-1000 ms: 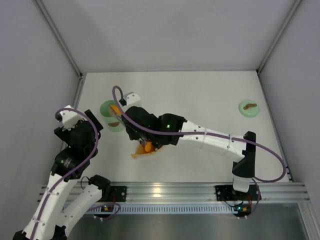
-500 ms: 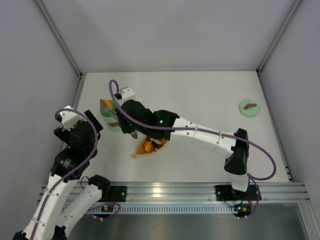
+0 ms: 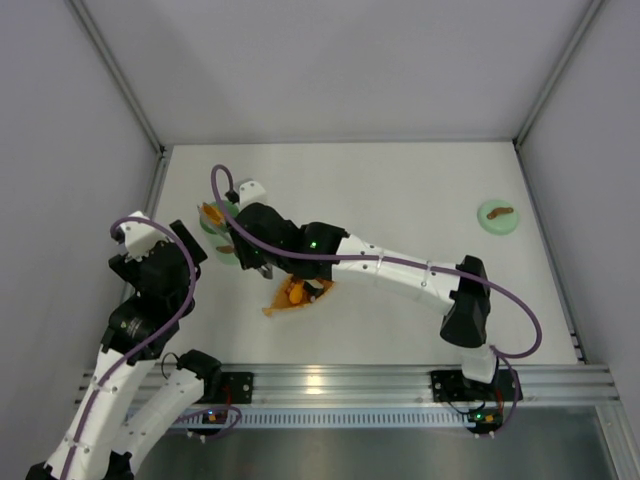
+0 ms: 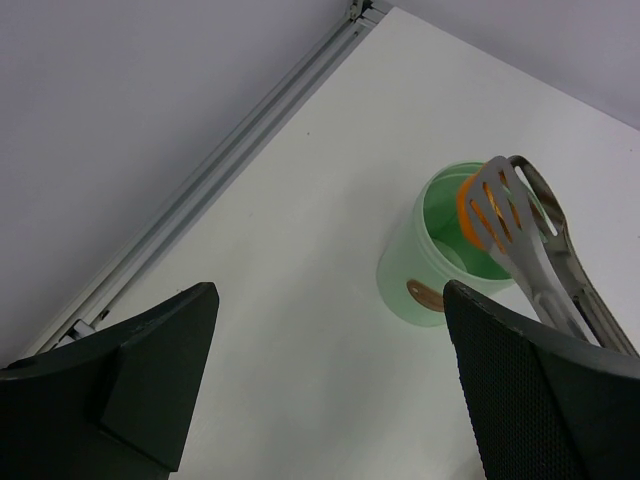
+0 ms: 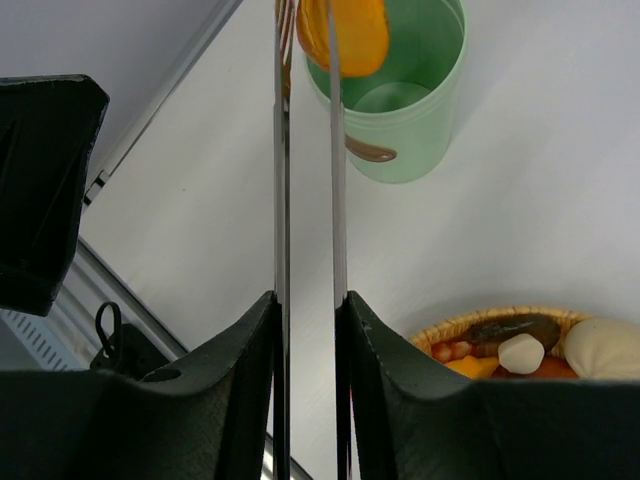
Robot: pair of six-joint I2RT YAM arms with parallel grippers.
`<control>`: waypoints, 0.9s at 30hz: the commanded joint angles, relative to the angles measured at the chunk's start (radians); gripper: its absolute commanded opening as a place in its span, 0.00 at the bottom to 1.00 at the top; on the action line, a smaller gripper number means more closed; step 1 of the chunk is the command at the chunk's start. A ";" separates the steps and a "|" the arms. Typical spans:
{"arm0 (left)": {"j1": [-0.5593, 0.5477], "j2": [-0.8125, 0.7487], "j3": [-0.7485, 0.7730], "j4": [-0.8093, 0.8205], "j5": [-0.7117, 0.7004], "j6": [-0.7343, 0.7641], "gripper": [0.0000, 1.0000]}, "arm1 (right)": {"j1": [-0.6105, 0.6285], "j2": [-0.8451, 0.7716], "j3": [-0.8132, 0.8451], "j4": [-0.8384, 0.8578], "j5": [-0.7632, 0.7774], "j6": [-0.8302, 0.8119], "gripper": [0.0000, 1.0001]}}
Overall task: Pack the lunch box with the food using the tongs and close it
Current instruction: Place the fake food in the packing box, then pick up the fake food from the plate.
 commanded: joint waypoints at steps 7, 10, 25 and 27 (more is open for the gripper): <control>0.001 -0.022 0.009 0.006 0.009 0.016 0.99 | -0.025 -0.003 0.048 0.050 0.035 0.002 0.41; 0.001 -0.023 0.009 0.006 0.007 0.018 0.99 | -0.025 -0.017 0.047 0.041 0.045 -0.001 0.41; 0.001 -0.023 0.005 0.009 0.022 0.028 0.99 | -0.027 -0.420 -0.330 -0.182 0.300 0.126 0.42; 0.001 -0.023 0.005 0.014 0.030 0.031 0.99 | -0.027 -0.469 -0.456 -0.208 0.314 0.177 0.41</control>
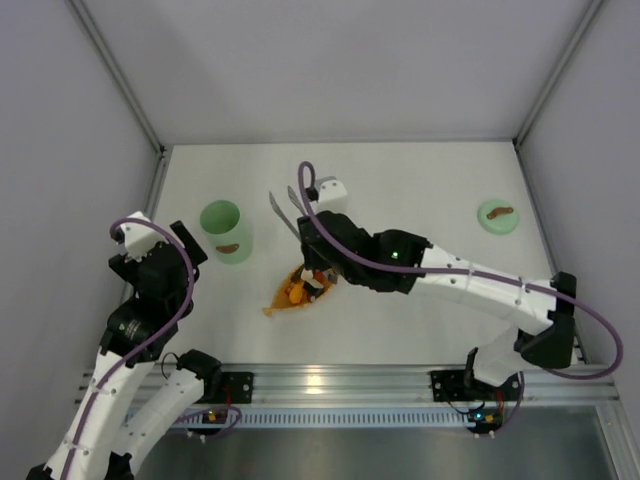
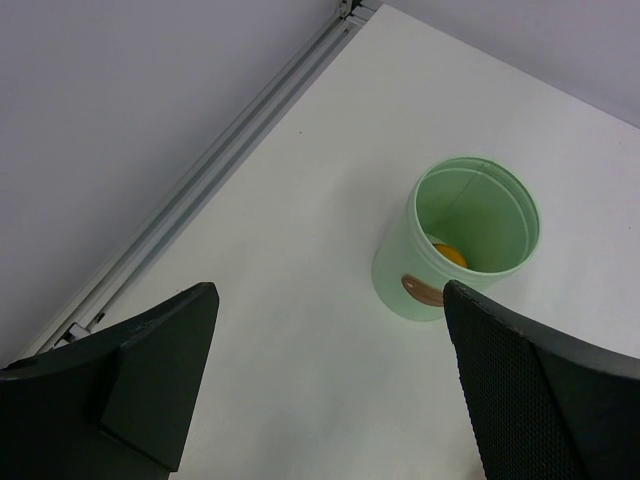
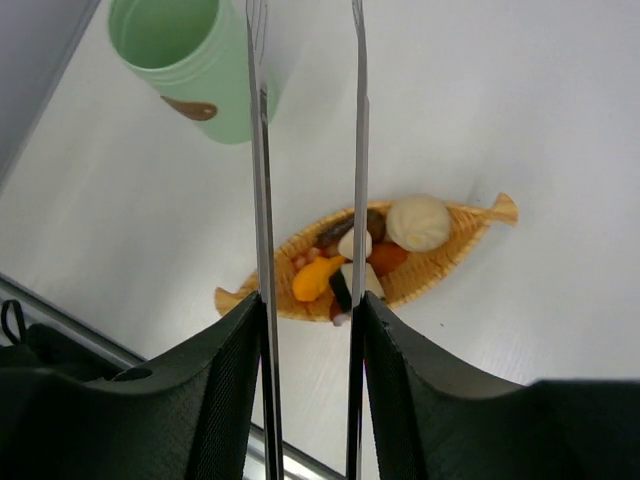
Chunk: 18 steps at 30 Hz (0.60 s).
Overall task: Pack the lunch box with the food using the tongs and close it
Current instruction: Pick up the fake food from the plate.
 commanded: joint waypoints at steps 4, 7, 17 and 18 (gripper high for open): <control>0.001 -0.012 0.005 0.020 0.021 0.022 0.99 | -0.016 -0.167 -0.277 -0.083 0.091 0.147 0.41; 0.001 -0.014 0.005 0.019 0.023 0.023 0.99 | -0.016 -0.181 -0.347 -0.097 0.092 0.190 0.42; 0.001 -0.009 0.002 0.020 0.027 0.025 0.99 | -0.018 -0.168 -0.443 -0.038 0.046 0.226 0.43; 0.001 -0.009 0.002 0.020 0.026 0.026 0.99 | -0.018 -0.165 -0.446 -0.035 0.042 0.227 0.43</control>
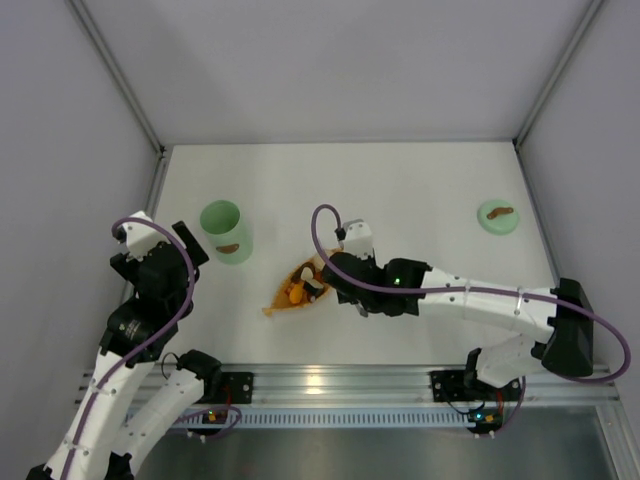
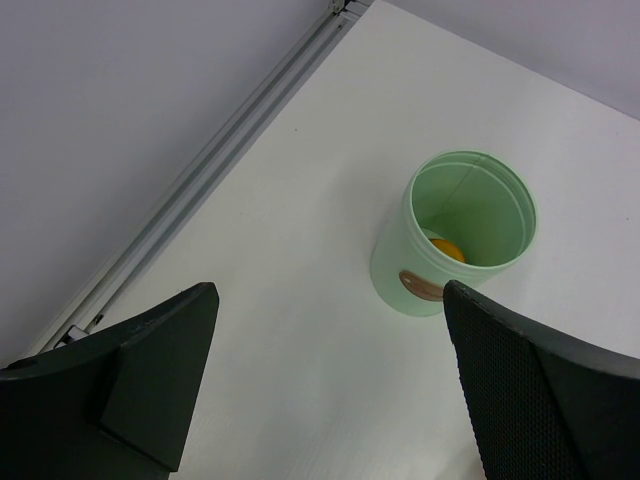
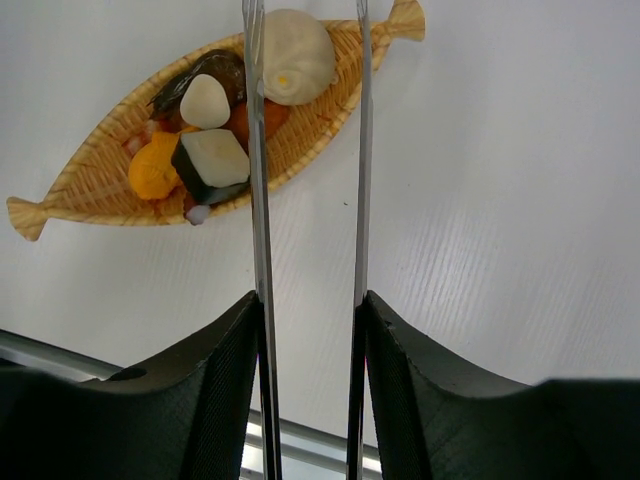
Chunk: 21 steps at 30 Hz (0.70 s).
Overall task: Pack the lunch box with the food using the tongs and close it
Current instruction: Pick up the fake food from the plate.
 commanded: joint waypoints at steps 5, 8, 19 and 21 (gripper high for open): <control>0.001 -0.007 0.002 0.018 0.004 0.011 0.99 | -0.011 0.006 -0.020 0.053 -0.035 0.037 0.45; 0.001 -0.007 0.002 0.017 0.005 0.011 0.99 | -0.011 0.005 -0.035 0.064 -0.046 0.044 0.45; 0.001 -0.006 0.002 0.015 0.005 0.008 0.99 | -0.013 0.022 -0.047 0.105 -0.084 0.041 0.48; 0.001 -0.007 0.002 0.017 0.007 0.010 0.99 | -0.011 0.026 -0.046 0.107 -0.086 0.038 0.48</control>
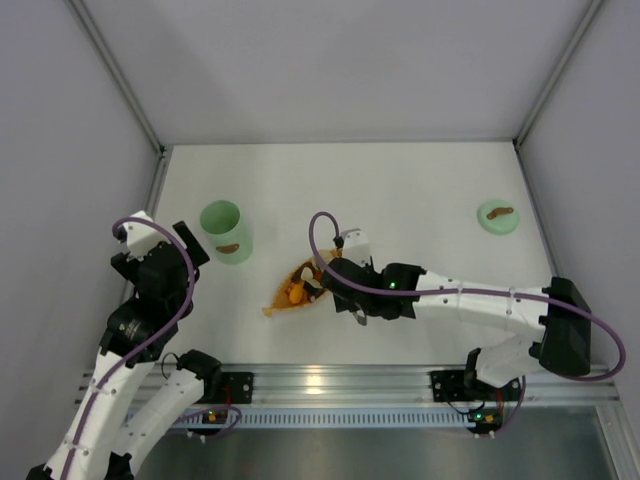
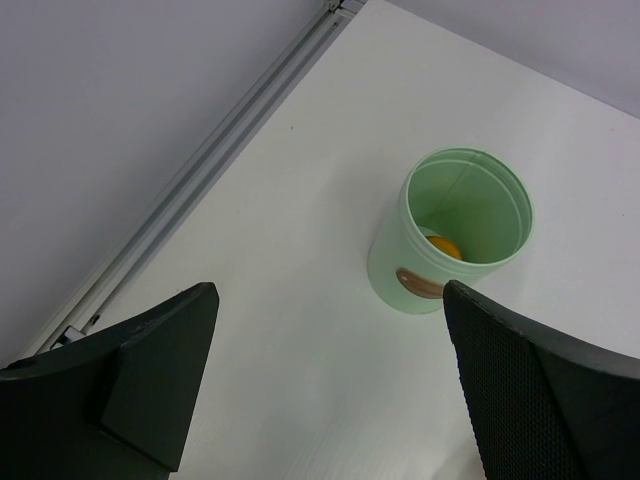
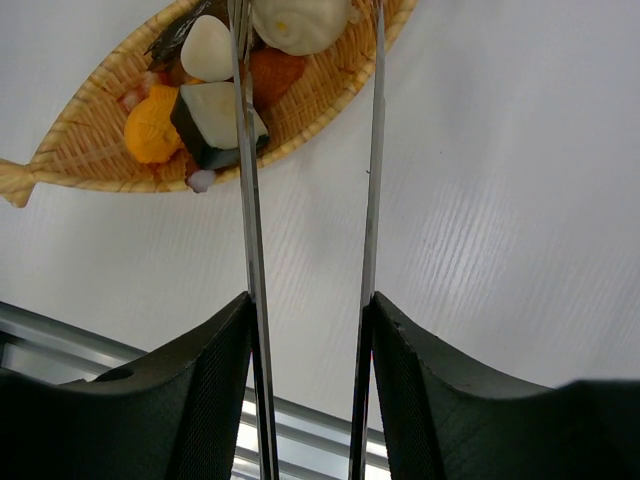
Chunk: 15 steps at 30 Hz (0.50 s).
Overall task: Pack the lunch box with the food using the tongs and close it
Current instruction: Pick up the fake food from the plate.
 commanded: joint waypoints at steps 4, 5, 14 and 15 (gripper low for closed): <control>0.001 -0.004 0.000 0.018 -0.002 0.009 0.99 | -0.012 0.015 0.020 0.071 -0.007 0.009 0.48; 0.001 -0.004 0.000 0.018 0.000 0.009 0.99 | -0.010 0.015 0.020 0.074 -0.007 0.007 0.47; 0.001 -0.001 0.000 0.017 0.000 0.009 0.99 | -0.009 0.006 0.033 0.075 -0.020 0.001 0.47; 0.001 -0.001 0.000 0.017 0.000 0.009 0.99 | -0.009 0.007 0.034 0.075 -0.020 0.000 0.48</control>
